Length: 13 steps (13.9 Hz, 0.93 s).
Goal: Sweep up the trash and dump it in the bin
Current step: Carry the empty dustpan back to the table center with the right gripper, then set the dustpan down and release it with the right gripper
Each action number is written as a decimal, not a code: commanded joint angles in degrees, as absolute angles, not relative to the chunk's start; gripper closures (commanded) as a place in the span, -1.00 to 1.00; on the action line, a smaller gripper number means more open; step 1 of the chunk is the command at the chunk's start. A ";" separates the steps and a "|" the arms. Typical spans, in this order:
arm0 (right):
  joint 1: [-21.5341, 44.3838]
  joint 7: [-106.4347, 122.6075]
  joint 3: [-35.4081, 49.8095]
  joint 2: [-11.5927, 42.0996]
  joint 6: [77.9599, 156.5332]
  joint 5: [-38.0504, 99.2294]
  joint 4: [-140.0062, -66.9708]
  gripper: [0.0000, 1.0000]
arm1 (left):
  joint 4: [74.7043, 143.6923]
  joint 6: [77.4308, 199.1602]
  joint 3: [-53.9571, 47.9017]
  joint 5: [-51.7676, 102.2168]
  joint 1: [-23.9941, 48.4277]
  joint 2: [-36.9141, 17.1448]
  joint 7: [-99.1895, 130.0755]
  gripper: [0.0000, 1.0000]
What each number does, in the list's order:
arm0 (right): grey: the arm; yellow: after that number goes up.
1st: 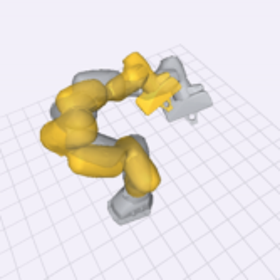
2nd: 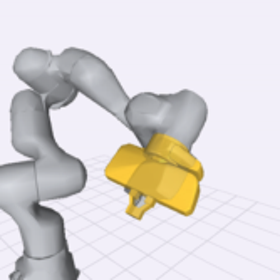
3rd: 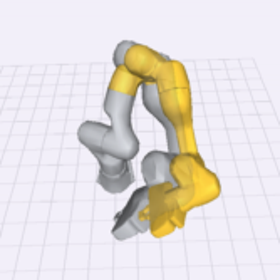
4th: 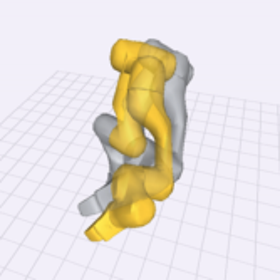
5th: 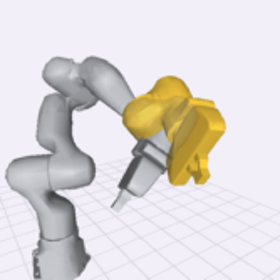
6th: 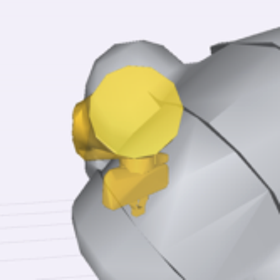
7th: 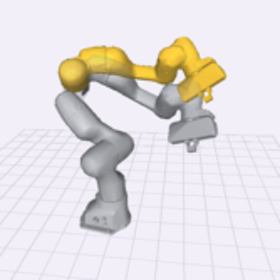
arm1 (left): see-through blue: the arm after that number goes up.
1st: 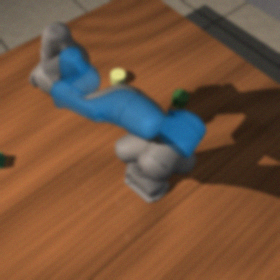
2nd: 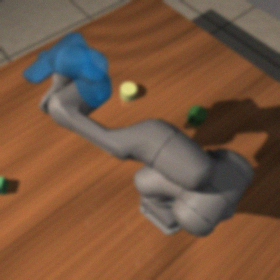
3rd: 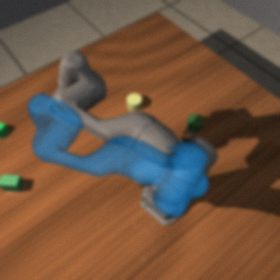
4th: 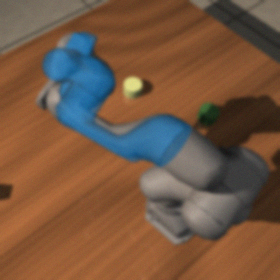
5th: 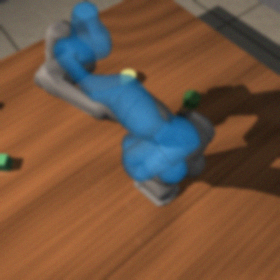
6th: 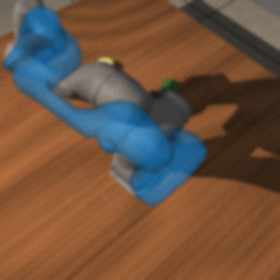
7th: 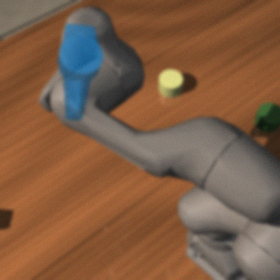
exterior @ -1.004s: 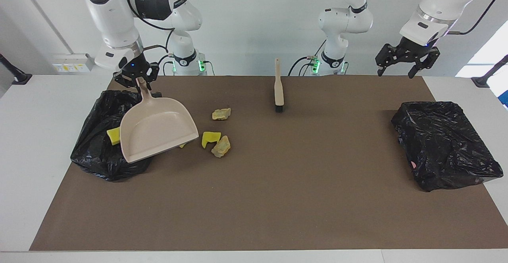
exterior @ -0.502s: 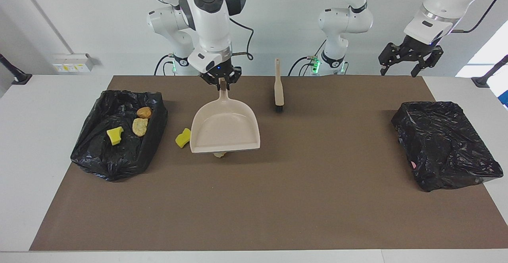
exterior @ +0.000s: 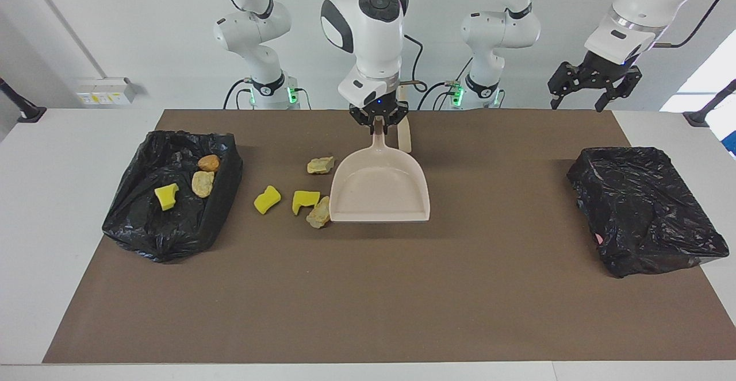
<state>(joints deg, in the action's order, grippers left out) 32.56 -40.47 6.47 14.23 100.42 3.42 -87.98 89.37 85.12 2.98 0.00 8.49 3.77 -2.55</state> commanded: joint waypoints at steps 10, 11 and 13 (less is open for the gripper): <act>37.27 -45.09 5.98 30.58 112.75 -1.67 -81.47 1.00 | 88.68 83.76 1.67 0.79 8.52 4.13 -2.64 -1.00; 37.44 -45.26 5.72 31.46 113.72 -1.84 -81.47 1.00 | 88.77 83.76 1.50 0.88 8.44 4.13 -2.98 -1.00; 37.53 -47.01 5.63 34.00 116.26 -3.51 -81.39 1.00 | 88.86 83.76 1.49 0.88 8.53 4.13 -2.99 -1.00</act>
<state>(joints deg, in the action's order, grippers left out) 37.19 -44.07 5.97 31.48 114.24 -1.55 -83.23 89.37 84.84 1.15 0.22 8.11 3.87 -2.54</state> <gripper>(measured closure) 0.687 0.000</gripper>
